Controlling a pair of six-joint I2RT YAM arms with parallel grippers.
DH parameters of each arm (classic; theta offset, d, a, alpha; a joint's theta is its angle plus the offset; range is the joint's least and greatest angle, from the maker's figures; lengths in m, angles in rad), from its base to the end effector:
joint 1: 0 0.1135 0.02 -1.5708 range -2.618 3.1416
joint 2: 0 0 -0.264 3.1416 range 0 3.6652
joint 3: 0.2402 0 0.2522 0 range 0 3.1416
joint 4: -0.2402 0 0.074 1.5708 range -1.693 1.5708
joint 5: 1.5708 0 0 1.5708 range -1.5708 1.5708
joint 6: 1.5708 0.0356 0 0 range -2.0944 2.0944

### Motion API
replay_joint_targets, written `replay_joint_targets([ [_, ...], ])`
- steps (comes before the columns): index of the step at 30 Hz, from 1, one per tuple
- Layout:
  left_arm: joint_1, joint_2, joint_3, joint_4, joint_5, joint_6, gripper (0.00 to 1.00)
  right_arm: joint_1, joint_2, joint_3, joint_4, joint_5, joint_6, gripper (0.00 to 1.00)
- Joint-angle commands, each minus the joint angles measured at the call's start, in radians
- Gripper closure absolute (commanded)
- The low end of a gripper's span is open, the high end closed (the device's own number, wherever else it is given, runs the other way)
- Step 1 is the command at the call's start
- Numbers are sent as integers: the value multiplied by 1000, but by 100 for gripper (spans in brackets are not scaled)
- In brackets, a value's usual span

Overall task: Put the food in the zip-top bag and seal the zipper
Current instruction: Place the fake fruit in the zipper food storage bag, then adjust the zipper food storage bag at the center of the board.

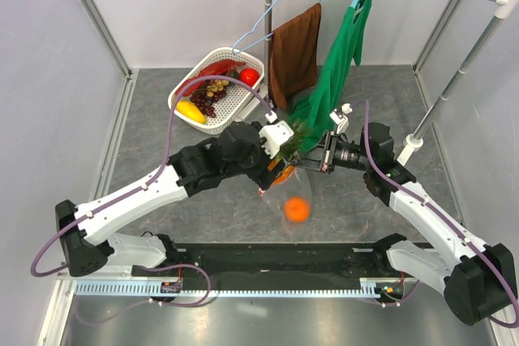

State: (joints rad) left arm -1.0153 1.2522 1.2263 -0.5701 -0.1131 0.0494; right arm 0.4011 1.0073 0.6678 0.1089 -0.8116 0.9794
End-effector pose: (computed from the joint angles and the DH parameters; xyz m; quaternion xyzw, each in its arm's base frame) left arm 0.1480 -0.2309 0.3565 0.4249 0.7735 -0.1729 0.4373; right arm 0.1978 0.1119 0.2892 -0.0297 0.7601 0.6019 0.2430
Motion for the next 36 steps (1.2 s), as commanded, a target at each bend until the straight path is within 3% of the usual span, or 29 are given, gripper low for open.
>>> replay_joint_targets([
  [1, 119, -118, 30, -17, 228, -9, 4, -36, -35, 10, -14, -17, -50, 100],
  [5, 399, -143, 18, -68, 475, -103, 0, -54, -53, -2, -34, -38, -62, 100],
  [8, 480, -149, -46, -73, 553, -155, 0, -56, -64, -7, -46, -38, -70, 100],
  [12, 489, -120, -145, -28, 636, -242, 8, -56, -67, -4, -61, -40, -87, 100],
  [17, 497, -16, -188, 35, 592, -348, 11, -59, -72, 3, -81, -37, -102, 100],
  [23, 501, 53, -261, 110, 662, -459, 15, -59, -76, 13, -106, -38, -130, 100],
  [26, 501, 81, -278, 157, 755, -497, 28, -59, -78, 18, -138, -37, -146, 100],
  [29, 501, 75, -272, 199, 881, -529, 70, -59, -85, 30, -181, -37, -183, 100],
  [32, 497, 29, -231, 185, 938, -533, 94, -59, -104, 45, -218, -32, -214, 100],
  [33, 495, 12, -209, 168, 931, -513, 98, -61, -108, 56, -236, -32, -228, 100],
  [36, 491, -49, -107, 99, 920, -453, 98, -59, -131, 114, -322, -32, -287, 100],
])
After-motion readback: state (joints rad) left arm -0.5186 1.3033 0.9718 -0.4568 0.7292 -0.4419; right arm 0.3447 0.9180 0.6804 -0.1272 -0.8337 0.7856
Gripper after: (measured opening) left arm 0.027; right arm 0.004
